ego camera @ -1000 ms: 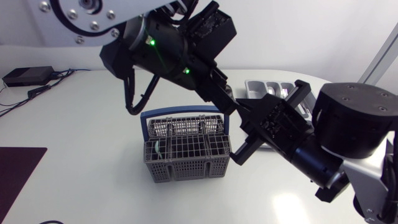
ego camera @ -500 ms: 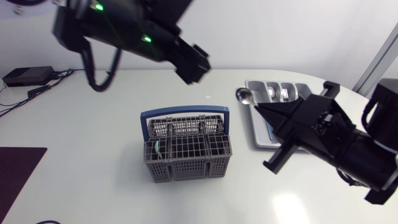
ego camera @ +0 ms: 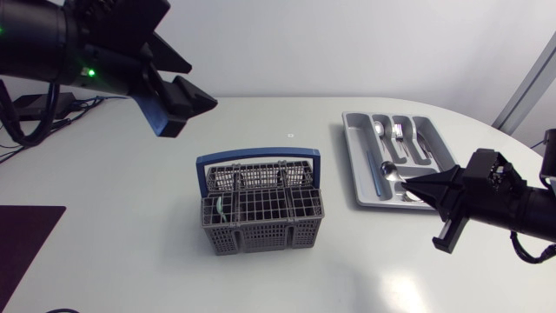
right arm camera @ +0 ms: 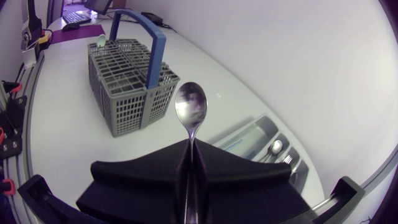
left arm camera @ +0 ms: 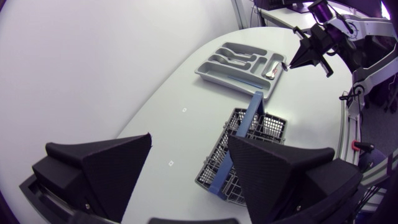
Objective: Unload the cutlery basket into the drawer organizer.
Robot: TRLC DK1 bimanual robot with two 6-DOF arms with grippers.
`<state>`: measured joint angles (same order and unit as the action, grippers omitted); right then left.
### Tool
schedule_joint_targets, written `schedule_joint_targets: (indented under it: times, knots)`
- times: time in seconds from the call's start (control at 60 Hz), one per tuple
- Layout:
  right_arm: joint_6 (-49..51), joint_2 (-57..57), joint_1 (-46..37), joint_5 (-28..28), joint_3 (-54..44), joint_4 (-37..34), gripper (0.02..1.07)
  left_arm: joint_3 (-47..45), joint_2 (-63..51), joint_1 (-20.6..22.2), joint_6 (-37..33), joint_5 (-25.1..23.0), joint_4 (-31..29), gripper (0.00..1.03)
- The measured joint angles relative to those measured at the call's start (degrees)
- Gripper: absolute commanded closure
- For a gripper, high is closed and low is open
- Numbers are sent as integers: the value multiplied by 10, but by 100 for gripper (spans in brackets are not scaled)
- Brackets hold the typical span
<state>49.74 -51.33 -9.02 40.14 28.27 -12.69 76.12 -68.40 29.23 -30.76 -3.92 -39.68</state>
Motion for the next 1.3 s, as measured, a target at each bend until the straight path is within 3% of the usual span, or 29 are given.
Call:
schedule_joint_targets:
  times: [0.183, 0.383, 0.567, 0.783, 1.033, 1.117, 1.167, 1.233, 1.3]
  knots:
    - [75, -66, -46, 23, 20, -25, 101, 3, 37, -40, 2, -67, 3, 10]
    - [166, -179, -102, 22, 87, -42, 101, 7, 64, -39, -25, -99, 7, 10]
    - [287, -320, -153, 16, 200, -107, 101, -52, 82, -40, -143, -123, 6, 10]
    - [389, -462, -170, -33, 319, -177, 101, -142, 83, -44, -316, -163, -3, 10]
    - [444, -543, -167, -94, 363, -200, 100, -179, 71, -40, -461, -168, -21, 10]
    - [452, -555, -161, -112, 363, -200, 85, -184, 66, -26, -491, -166, -25, 10]
    - [455, -559, -156, -118, 363, -198, 69, -184, 63, -15, -504, -162, -28, 10]
    - [455, -561, -150, -119, 363, -193, 38, -186, 56, 3, -517, -150, -29, 10]
    - [454, -560, -146, -121, 363, -186, 22, -189, 48, 19, -529, -136, -29, 11]
